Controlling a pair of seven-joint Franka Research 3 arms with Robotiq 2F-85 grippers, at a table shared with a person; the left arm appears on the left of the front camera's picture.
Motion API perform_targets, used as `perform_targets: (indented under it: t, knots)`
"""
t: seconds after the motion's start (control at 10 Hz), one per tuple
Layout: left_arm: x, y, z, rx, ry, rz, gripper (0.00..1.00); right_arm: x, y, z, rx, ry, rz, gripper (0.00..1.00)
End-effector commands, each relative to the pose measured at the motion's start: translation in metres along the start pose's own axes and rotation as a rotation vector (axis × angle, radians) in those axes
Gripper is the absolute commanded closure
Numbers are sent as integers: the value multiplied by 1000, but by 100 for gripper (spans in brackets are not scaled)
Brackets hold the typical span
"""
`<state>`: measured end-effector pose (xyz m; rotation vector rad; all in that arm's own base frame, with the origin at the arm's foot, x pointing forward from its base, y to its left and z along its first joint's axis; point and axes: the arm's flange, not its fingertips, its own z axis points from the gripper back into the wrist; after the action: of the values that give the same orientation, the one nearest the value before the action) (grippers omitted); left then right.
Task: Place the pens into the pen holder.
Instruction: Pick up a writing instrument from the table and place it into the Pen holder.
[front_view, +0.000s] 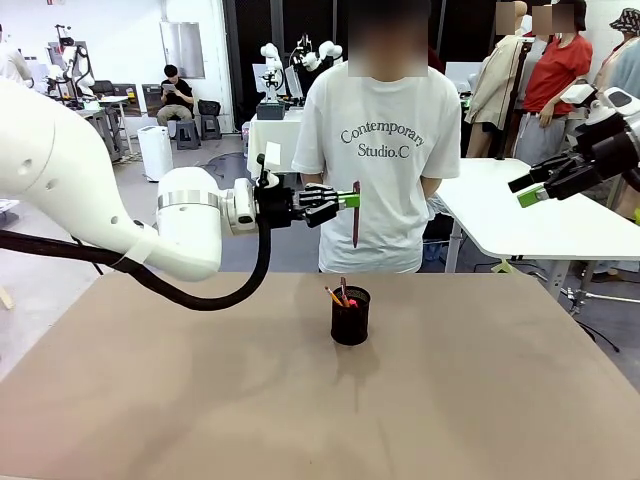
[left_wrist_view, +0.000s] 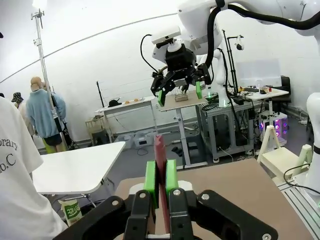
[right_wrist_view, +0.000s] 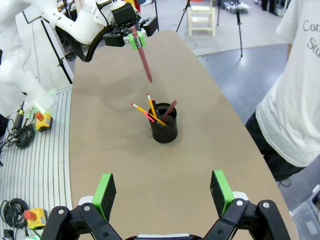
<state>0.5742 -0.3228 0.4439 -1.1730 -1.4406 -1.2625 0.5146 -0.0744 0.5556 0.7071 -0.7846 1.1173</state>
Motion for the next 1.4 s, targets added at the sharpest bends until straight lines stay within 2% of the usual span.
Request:
perform_targets:
  t: [0.0, 0.1, 0.2, 0.6, 1.1, 1.2, 1.3]
  knots:
    - [0, 0, 0, -1, -1, 1, 100, 3, 1, 2, -3, 9, 3, 0]
    - [-12, 1, -2, -6, -17, 39, 100, 3, 1, 2, -3, 9, 3, 0]
    - [-26, 2, -5, -41, 7, 14, 100, 3, 1, 2, -3, 9, 3, 0]
    - [-78, -3, -24, -51, 84, -29, 100, 3, 1, 2, -3, 9, 3, 0]
    - [-109, 5, -24, -48, 122, -25, 100, 3, 1, 2, -3, 9, 3, 0]
    - [-114, 6, -22, -51, 111, -7, 87, 3, 1, 2, -3, 9, 3, 0]
    - [-113, 7, -22, -44, 108, -8, 67, 3, 1, 2, -3, 9, 3, 0]
